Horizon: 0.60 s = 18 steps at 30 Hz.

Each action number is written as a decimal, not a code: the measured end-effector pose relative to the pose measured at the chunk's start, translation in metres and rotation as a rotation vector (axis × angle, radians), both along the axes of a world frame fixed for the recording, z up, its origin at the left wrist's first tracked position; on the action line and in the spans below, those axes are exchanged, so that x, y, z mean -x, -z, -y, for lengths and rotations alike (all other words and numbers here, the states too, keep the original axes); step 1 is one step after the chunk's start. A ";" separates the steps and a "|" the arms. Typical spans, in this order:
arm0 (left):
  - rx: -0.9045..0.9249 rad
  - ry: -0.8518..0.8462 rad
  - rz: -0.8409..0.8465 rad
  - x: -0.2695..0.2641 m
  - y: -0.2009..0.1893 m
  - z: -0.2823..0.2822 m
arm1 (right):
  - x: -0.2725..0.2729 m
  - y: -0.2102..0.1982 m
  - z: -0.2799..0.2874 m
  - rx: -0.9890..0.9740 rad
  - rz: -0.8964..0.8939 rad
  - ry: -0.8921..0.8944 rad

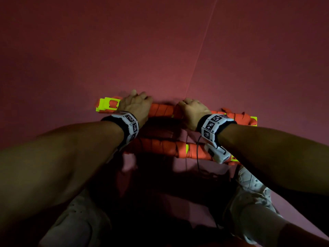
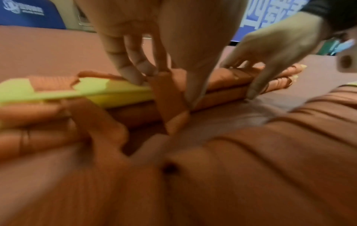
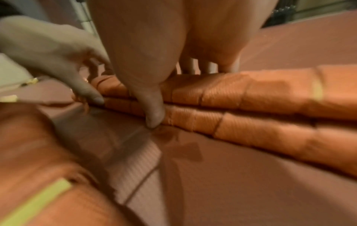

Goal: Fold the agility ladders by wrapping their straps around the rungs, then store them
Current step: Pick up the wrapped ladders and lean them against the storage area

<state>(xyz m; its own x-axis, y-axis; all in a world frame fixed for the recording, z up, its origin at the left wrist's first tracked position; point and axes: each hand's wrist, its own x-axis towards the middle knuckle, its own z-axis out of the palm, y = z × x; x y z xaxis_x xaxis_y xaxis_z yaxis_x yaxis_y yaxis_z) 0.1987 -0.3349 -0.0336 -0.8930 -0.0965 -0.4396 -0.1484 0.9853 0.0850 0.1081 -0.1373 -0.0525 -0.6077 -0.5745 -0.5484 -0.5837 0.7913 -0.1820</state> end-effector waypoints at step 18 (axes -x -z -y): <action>-0.008 0.530 0.269 -0.041 -0.010 -0.032 | -0.012 -0.007 0.008 -0.121 0.079 0.022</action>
